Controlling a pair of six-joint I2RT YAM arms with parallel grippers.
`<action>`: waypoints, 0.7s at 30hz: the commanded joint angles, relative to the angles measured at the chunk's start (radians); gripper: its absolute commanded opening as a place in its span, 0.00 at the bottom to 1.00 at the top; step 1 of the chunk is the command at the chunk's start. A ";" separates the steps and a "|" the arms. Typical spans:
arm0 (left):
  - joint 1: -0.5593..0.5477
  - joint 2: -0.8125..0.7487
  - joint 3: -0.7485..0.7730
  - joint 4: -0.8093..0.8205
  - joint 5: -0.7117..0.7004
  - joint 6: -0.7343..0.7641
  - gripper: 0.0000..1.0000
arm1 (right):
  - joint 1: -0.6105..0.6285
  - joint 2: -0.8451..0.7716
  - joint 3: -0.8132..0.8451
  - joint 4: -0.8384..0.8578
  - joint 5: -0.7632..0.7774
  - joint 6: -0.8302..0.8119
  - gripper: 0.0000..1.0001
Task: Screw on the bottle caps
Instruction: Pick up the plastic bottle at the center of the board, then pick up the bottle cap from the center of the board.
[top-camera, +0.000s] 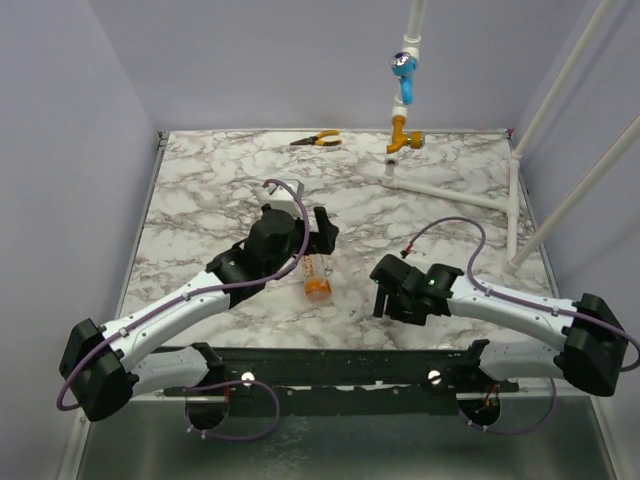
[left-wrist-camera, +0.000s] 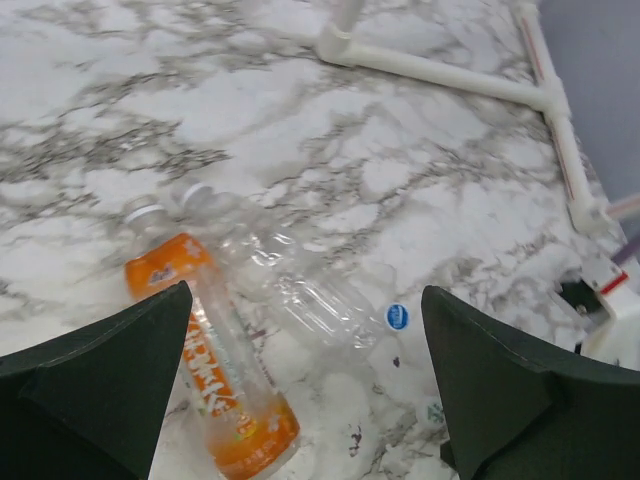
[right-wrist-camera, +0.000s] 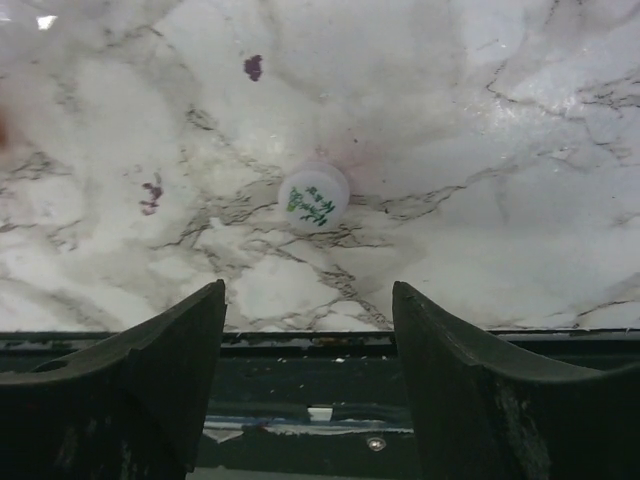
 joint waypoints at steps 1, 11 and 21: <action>0.083 -0.025 -0.016 -0.206 -0.116 -0.157 0.99 | 0.017 0.079 -0.009 0.032 0.061 0.034 0.69; 0.130 -0.071 -0.090 -0.223 -0.173 -0.214 0.99 | 0.016 0.209 -0.015 0.136 0.074 -0.038 0.53; 0.135 -0.036 -0.112 -0.235 -0.201 -0.244 0.99 | 0.015 0.274 -0.014 0.173 0.100 -0.068 0.48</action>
